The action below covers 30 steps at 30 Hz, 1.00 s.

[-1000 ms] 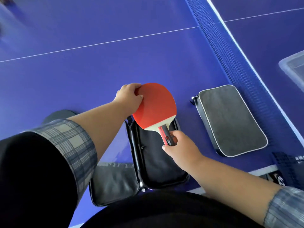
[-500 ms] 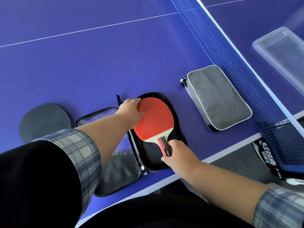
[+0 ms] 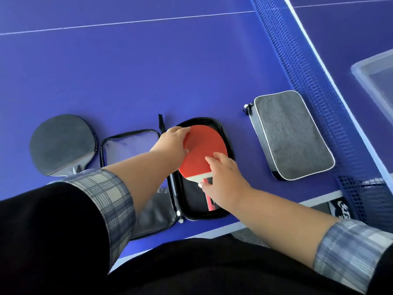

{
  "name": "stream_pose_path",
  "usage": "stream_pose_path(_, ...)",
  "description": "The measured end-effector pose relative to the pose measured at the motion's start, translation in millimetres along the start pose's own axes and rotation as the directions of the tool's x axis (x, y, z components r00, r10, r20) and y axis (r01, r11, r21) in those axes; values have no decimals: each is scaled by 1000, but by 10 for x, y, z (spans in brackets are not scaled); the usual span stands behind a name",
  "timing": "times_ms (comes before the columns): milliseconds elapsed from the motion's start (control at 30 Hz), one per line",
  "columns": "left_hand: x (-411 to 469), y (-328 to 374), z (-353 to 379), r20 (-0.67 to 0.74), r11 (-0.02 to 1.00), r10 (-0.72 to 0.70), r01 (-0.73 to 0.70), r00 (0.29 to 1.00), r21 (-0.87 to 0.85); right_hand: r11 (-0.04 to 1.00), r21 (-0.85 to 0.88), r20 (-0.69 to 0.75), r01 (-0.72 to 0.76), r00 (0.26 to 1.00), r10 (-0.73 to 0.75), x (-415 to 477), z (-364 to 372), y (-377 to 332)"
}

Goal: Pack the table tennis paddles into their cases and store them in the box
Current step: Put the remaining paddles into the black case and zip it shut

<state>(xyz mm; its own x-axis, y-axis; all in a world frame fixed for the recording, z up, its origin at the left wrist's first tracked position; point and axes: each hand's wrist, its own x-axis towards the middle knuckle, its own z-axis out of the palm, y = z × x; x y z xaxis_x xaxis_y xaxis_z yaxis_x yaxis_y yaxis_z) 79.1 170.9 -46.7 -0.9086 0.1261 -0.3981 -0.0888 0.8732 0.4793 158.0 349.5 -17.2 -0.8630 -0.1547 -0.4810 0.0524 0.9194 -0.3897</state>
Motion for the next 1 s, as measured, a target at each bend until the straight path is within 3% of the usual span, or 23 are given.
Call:
stream_pose_path(67, -89, -33, 5, 26, 1000, 11, -11, 1000, -26, 994, -106, 40, 15, 999, -11, 70, -13, 2)
stream_pose_path(167, -237, -77, -43, -4, 995, 4, -5, 1000, -102, 989, -146, -14, 14, 1000, -16, 169, -78, -92)
stream_pose_path(333, -667, -436, -345, -254, 950, -166, 85, 953, -301, 953, -116, -6, 279, 959, -282, 390, -163, -754)
stream_pose_path(433, -1047, -940, -550, -328, 900, -332, 193, 885, -391, 930, 60, 33, 362, 931, -364, 482, -58, -1416)
stream_pose_path(600, -1452, -1825, -926, -327, 729, -629, 388, 706, -565, 872, 458, 133, 175, 956, -262, 651, 255, -2417)
stream_pose_path(733, -1390, -2212, -1103, -135, 521, -778, 511, 613, -684, 885, 466, 208, -4, 972, -105, 948, 471, -2861)
stream_pose_path(800, -1333, -2297, -1106, -51, 453, -793, 533, 606, -715, 907, 412, 232, -91, 973, -8, 1043, 573, -2952)
stream_pose_path(1000, -1286, -2448, -1123, -19, 453, -772, 528, 636, -718, 905, 401, 212, -142, 976, 59, 1123, 724, -3016)
